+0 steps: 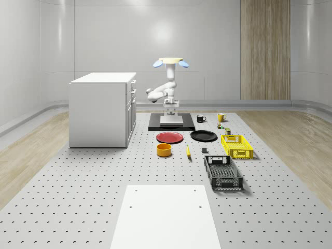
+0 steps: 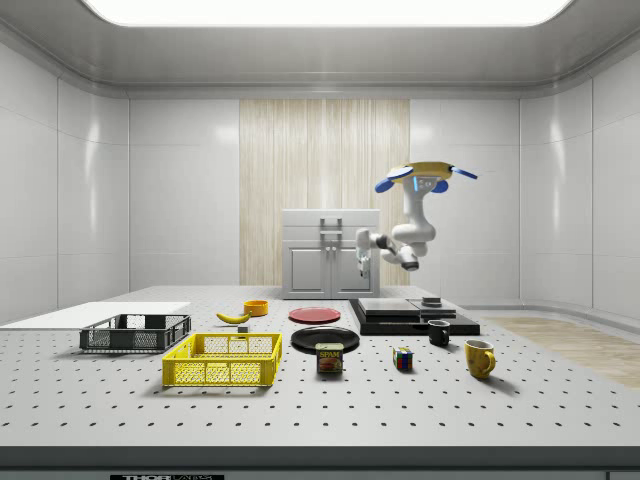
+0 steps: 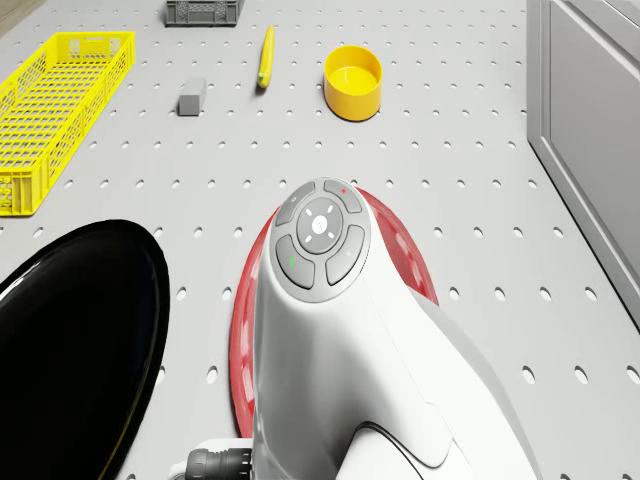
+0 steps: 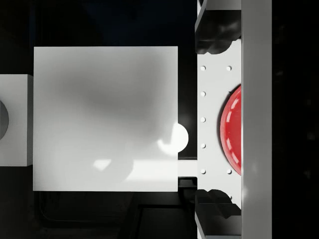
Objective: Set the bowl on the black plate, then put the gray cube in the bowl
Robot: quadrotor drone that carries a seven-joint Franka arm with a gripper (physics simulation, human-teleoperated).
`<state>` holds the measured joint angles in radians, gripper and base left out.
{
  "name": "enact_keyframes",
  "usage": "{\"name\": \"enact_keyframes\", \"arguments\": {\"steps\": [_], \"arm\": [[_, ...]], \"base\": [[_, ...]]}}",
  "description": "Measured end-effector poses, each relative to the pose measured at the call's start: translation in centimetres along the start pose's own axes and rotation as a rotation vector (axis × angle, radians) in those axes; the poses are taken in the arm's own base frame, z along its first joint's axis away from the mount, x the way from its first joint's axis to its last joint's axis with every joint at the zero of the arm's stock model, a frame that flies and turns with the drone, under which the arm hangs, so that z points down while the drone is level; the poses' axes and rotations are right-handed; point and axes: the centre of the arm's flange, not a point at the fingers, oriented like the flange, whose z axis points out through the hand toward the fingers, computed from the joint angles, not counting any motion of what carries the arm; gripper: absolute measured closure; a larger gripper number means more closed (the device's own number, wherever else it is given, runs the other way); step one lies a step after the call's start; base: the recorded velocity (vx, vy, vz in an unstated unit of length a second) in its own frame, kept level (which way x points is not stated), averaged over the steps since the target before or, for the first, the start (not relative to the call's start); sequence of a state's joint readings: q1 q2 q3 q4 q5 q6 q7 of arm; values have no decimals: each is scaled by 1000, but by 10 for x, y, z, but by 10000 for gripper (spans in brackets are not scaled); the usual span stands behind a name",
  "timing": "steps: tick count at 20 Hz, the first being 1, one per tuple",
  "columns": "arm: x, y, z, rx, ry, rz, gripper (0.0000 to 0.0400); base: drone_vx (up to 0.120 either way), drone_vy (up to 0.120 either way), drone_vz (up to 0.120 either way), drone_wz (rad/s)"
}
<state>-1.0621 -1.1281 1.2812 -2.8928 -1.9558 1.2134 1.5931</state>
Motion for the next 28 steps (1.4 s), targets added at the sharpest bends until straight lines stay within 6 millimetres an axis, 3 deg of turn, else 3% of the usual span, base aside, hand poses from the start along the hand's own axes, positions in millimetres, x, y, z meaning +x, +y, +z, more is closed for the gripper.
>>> {"name": "enact_keyframes", "arguments": {"steps": [9, 16, 28], "arm": [[0, 0, 0, -2, 2, 0, 0], [0, 0, 0, -2, 2, 0, 0], [0, 0, 0, -2, 2, 0, 0]], "base": [[120, 0, -120, 0], [120, 0, -69, 0], [120, -17, 0, 0]]}}
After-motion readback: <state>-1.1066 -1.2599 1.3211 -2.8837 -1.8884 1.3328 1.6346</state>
